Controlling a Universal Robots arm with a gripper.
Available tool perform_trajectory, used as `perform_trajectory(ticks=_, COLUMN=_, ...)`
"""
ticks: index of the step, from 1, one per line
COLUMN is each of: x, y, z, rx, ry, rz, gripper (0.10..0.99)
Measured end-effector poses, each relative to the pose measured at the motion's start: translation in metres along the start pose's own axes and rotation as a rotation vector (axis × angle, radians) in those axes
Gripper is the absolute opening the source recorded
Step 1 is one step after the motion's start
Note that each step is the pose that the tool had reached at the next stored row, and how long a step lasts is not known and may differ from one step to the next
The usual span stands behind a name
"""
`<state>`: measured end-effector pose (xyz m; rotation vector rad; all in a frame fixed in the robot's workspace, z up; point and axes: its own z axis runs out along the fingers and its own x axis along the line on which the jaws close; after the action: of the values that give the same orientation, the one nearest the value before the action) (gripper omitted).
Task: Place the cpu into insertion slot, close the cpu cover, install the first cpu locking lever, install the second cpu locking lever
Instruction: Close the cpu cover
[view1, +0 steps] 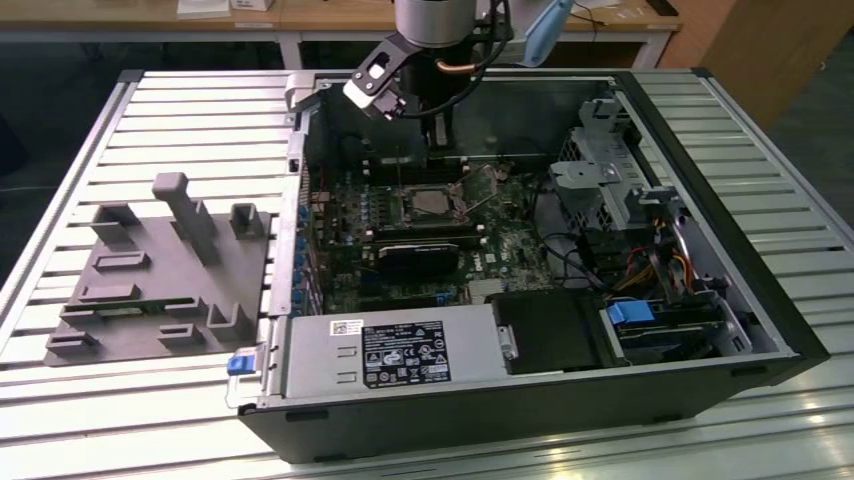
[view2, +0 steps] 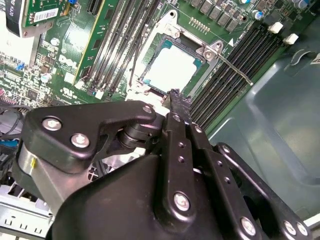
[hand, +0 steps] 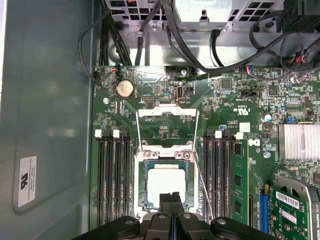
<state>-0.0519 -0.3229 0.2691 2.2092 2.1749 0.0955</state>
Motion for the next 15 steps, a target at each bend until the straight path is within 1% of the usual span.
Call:
perform_trajectory(ticks=11, x=0.0, y=0.0004, z=-0.0004, rx=0.0, ry=-0.0002, rz=0.0, gripper=0.106)
perform_trajectory(ticks=15, x=0.0001, y=0.0057, z=0.0001, rx=0.0, ry=0.0, rz=0.0, gripper=0.106)
